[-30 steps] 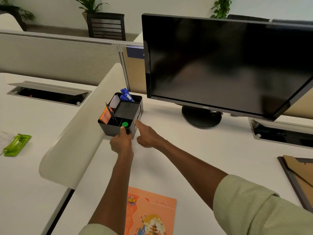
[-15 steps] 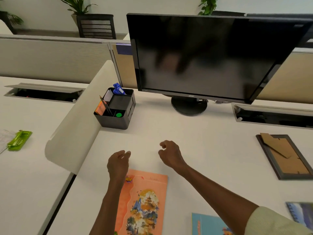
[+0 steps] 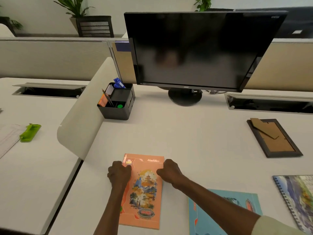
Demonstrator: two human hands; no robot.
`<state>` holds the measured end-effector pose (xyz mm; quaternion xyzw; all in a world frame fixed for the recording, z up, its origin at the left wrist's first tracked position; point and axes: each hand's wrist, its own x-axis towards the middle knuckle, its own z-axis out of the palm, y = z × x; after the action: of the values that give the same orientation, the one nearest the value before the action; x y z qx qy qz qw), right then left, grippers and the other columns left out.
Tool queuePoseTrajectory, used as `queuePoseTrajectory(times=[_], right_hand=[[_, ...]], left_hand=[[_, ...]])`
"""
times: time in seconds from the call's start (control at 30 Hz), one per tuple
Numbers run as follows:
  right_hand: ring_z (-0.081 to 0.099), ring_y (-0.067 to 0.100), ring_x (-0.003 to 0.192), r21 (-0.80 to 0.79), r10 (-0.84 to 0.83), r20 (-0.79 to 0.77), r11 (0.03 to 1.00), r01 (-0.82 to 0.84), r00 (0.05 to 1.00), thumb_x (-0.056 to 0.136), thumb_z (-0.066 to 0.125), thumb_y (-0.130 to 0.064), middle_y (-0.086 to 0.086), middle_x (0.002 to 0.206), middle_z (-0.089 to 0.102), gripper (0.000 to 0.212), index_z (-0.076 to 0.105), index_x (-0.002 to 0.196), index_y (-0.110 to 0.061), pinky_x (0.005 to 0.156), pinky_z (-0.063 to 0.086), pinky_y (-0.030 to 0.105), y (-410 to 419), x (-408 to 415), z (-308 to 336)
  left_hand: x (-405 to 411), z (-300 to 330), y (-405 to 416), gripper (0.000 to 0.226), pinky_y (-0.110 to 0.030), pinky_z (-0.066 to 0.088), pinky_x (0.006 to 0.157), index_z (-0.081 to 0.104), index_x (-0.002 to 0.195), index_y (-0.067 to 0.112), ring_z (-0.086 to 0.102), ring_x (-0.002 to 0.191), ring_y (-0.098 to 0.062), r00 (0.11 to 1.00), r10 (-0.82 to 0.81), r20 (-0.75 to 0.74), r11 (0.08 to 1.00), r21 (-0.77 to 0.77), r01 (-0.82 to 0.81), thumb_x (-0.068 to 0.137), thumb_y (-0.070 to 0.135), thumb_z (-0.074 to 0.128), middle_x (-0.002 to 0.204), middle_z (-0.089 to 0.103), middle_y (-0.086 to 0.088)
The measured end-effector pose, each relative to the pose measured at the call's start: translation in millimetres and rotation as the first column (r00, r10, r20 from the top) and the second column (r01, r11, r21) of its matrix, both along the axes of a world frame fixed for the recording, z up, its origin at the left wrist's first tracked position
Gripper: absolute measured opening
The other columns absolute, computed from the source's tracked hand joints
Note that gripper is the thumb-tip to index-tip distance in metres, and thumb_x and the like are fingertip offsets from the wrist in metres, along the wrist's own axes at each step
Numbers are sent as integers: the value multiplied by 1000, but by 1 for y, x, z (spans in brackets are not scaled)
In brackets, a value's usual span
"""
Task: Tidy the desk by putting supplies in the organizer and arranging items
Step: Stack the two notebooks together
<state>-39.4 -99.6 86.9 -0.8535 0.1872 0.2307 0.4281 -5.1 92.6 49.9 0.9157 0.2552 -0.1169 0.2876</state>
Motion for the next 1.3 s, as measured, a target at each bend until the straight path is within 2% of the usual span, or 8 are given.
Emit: queuePoseTrajectory(times=[0.13, 0.27, 0.43, 0.6, 0.77, 1.0, 1.17, 1.3], right_hand=[[62, 19, 75, 86, -123, 30, 989, 120, 992, 79, 59, -13, 6, 85, 65, 8, 59, 82, -6, 56, 47, 29, 2, -9, -9], [66, 20, 89, 224, -269, 41, 941, 254, 962, 76, 71, -18, 4, 101, 68, 39, 61, 112, -9, 78, 57, 38, -4, -16, -12], [64, 14, 95, 402, -318, 163, 886, 231, 934, 71, 83, -24, -2, 107, 65, 58, 52, 119, -19, 77, 54, 29, -18, -17, 10], [70, 16, 94, 450, -265, 263, 884, 125, 928, 74, 80, -18, -2, 99, 74, 35, 69, 107, -17, 86, 57, 36, -35, -7, 37], [70, 16, 89, 441, -296, 386, 891, 107, 873, 77, 76, -9, 2, 96, 74, 23, 71, 99, -11, 73, 55, 23, -51, -16, 46], [63, 12, 78, 348, -190, 423, 937, 35, 886, 84, 62, 10, 22, 106, 68, 22, 66, 106, 10, 62, 47, 8, -58, -32, 22], [65, 18, 99, 330, -107, 431, 943, -47, 896, 81, 70, -7, 1, 109, 70, 31, 67, 112, -11, 81, 53, 24, -68, -24, 28], [57, 14, 102, 53, 140, 384, 983, -173, 913, 77, 79, -24, 0, 120, 60, 56, 55, 126, -17, 85, 47, 29, -101, -37, 21]], left_hand=[[-5, 16, 0, 22, -37, 53, 71, 71, 77, 8, 65, 71, -29, 996, 44, 74, 978, -207, -28, 86, 27, 64, 73, 71, -9], [-7, 26, 7, 36, -50, 57, 82, 71, 107, 17, 70, 87, -30, 981, 149, 127, 877, -474, -72, 88, 45, 62, 99, 74, -6], [-16, 83, -8, 26, -40, 58, 66, 71, 103, 21, 71, 72, -25, 963, 106, 246, 690, -716, 107, 95, 41, 58, 88, 75, -6], [-29, 118, -30, 29, -25, 56, 61, 59, 112, 13, 73, 81, -14, 888, 132, 440, 646, -717, 260, 102, 36, 45, 97, 73, -1], [-49, 119, -42, 19, -12, 51, 61, 57, 110, 12, 68, 79, -1, 863, 117, 491, 618, -716, 324, 103, 21, 42, 95, 70, 6], [-72, 80, -49, 20, -34, 53, 84, 59, 118, 27, 69, 101, -14, 908, 6, 420, 678, -669, 305, 100, 28, 51, 111, 72, 8], [-80, 86, -60, 19, -35, 57, 79, 58, 117, 25, 71, 96, -13, 895, 138, 425, 690, -689, 221, 100, 26, 50, 108, 72, 9], [-91, 93, -67, 18, -35, 56, 78, 58, 117, 27, 71, 96, -13, 864, 232, 448, 686, -705, 181, 100, 27, 52, 110, 71, 9]])
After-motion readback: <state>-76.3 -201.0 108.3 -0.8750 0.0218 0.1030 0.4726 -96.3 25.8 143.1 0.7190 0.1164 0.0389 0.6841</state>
